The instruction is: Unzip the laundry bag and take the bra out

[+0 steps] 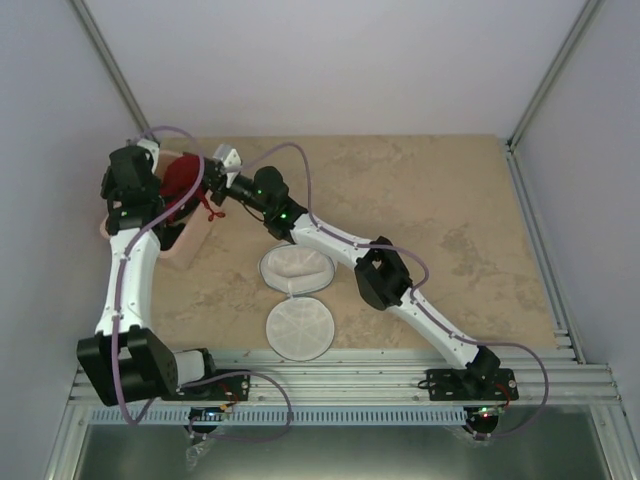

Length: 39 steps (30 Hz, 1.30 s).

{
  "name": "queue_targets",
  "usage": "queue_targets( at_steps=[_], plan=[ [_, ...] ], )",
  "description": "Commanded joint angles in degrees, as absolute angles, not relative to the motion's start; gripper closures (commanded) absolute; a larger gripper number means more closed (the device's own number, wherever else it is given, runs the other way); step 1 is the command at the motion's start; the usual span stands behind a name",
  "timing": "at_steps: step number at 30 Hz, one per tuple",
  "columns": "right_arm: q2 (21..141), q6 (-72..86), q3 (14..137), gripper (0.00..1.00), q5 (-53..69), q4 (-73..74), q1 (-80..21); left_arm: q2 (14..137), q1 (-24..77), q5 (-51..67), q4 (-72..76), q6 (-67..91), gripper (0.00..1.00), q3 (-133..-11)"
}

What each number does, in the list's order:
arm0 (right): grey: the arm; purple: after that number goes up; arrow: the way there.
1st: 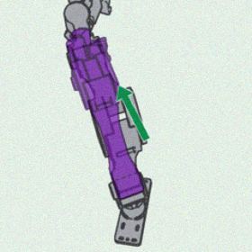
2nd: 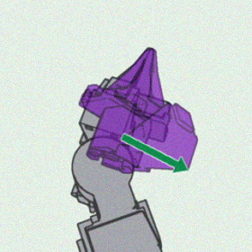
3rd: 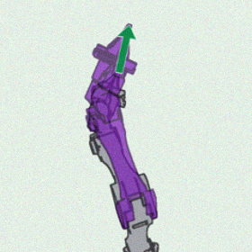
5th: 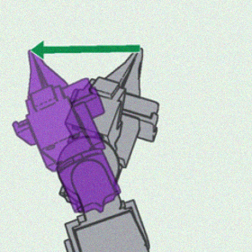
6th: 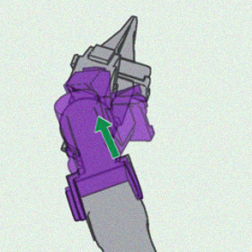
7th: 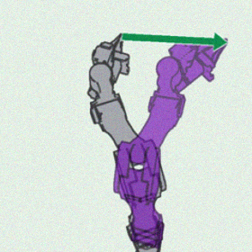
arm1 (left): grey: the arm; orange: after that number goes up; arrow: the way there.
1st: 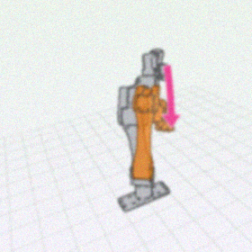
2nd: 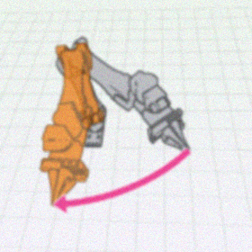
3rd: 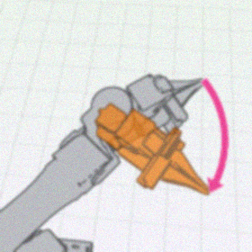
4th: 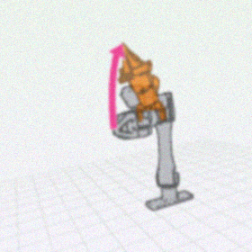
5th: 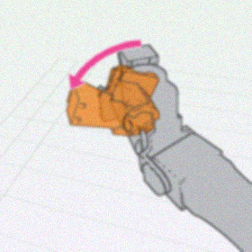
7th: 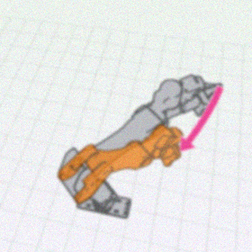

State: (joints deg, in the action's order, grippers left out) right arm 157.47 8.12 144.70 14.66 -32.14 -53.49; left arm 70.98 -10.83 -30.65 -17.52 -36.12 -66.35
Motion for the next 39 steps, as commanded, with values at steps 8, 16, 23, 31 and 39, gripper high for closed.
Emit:
queue_targets(
  at_steps=[8, 16, 23, 31, 39],
  plan=[
    [154.88, 3.67, 141.71, 1.0, 12.61, -33.63, -52.62, 83.18, -10.52, -22.14, -14.83, -25.31, 1.0, -63.39],
    [151.44, 1.41, 136.61, 0.99, 12.35, -28.58, -52.44, 85.62, -9.33, -9.8, -17.14, -22.18, 1.0, -60.7],
    [142.44, 0.37, 125.21, 1.0, 13.02, -24.04, -52.68, 78.64, -9.36, -1.26, -16.09, -28.29, 1.0, -51.32],
    [130.52, 1.77, 108.6, 1.0, 11.17, -22.63, -53.46, 72.99, -10.29, 7.84, -21.58, -33.97, 1.0, -48.37],
    [120.23, 1.44, 91.5, 1.0, 9.19, -23.42, -53.7, 68.15, -10.7, 11.55, -28.75, -40.85, 1.0, -45.46]
  ],
)
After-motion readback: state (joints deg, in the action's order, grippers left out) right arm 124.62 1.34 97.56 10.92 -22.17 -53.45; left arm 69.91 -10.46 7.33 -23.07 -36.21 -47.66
